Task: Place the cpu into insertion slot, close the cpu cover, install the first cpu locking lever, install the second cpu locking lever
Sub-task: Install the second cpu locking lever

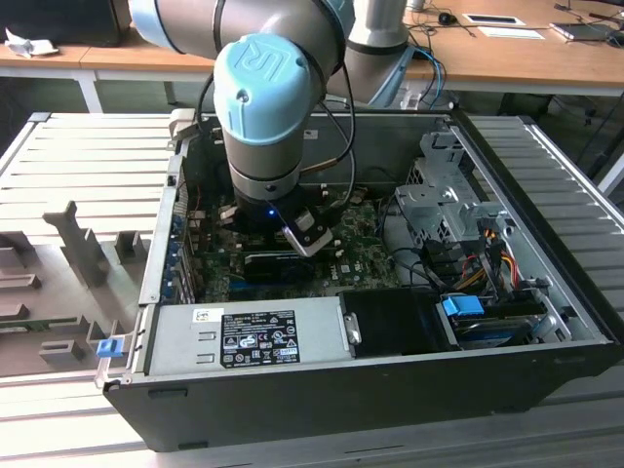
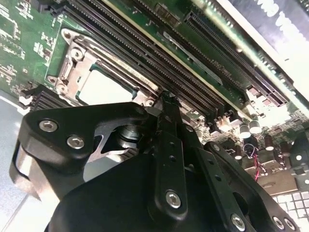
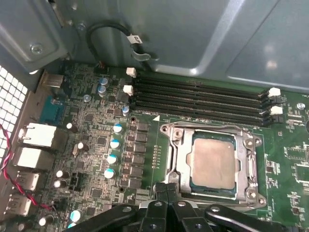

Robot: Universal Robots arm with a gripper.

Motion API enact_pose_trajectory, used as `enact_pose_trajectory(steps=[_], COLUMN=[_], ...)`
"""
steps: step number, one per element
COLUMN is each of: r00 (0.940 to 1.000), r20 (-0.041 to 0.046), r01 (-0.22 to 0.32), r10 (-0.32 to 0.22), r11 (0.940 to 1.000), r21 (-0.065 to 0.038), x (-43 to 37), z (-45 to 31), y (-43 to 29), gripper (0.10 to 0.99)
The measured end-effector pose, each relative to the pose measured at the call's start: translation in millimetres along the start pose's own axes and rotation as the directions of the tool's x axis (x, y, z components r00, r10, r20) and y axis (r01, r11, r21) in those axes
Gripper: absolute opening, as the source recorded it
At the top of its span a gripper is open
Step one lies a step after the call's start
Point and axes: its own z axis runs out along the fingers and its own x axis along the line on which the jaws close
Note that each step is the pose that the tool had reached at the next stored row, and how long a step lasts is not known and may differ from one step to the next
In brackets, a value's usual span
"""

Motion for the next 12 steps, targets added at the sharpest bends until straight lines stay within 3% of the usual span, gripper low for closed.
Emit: enact_pose_trajectory(steps=[3,5,7,9,12], r00=[1.0,1.0,1.0,1.0,1.0], r20=[0.0021,0.0025,0.0026,0.0025,0.0026], r01=[0.0,0.0,0.0,0.0,0.0], r10=[0.0,0.0,0.0,0.0,0.0], r11=[0.9999,0.9998,0.9998,0.9998,0.9998], r21=[-0.014,-0.018,-0.018,-0.018,-0.018], x=[1.9,2.5,2.4,1.7,1.2], z=[3.1,4.5,1.1,-8.9,-16.2], y=[0.6,1.2,2.5,6.3,9.0], gripper=[0.106,0.106,0.106,0.106,0.106])
